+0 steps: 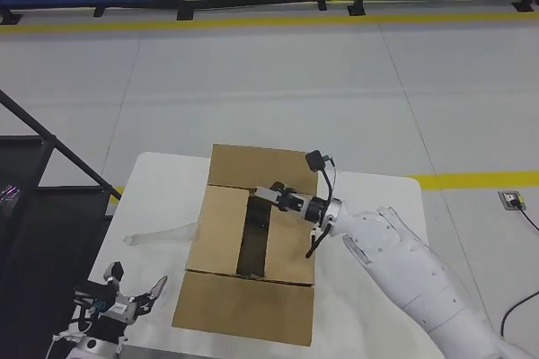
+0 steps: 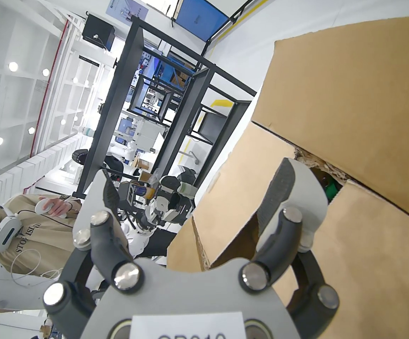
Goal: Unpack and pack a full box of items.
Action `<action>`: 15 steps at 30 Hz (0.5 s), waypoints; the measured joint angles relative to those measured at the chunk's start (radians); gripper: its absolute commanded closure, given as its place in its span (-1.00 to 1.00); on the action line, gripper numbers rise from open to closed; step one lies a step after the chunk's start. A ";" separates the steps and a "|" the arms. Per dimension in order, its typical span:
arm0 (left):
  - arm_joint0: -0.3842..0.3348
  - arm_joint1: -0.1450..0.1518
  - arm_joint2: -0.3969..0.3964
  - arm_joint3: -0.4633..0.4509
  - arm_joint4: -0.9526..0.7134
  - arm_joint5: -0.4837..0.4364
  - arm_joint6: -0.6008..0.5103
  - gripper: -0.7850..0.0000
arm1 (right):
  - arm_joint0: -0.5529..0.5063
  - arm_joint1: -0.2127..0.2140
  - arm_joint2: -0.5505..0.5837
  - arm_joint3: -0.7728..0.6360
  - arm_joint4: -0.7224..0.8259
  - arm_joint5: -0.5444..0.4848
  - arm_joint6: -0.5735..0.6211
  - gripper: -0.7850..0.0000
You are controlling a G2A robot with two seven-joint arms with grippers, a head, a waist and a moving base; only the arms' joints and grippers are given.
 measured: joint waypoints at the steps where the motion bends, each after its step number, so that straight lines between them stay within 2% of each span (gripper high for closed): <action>1: -0.011 -0.002 0.012 0.006 0.007 0.014 -0.006 -1.00 | -0.003 -0.003 -0.006 -0.006 0.010 0.018 0.021 -1.00; 7: -0.095 -0.010 0.083 0.054 0.054 0.076 -0.038 -1.00 | 0.031 -0.045 -0.067 0.050 0.060 0.141 0.064 -1.00; 15: -0.167 -0.016 0.136 0.112 0.077 0.079 -0.047 -1.00 | 0.104 -0.124 -0.138 0.245 0.164 0.150 0.104 -1.00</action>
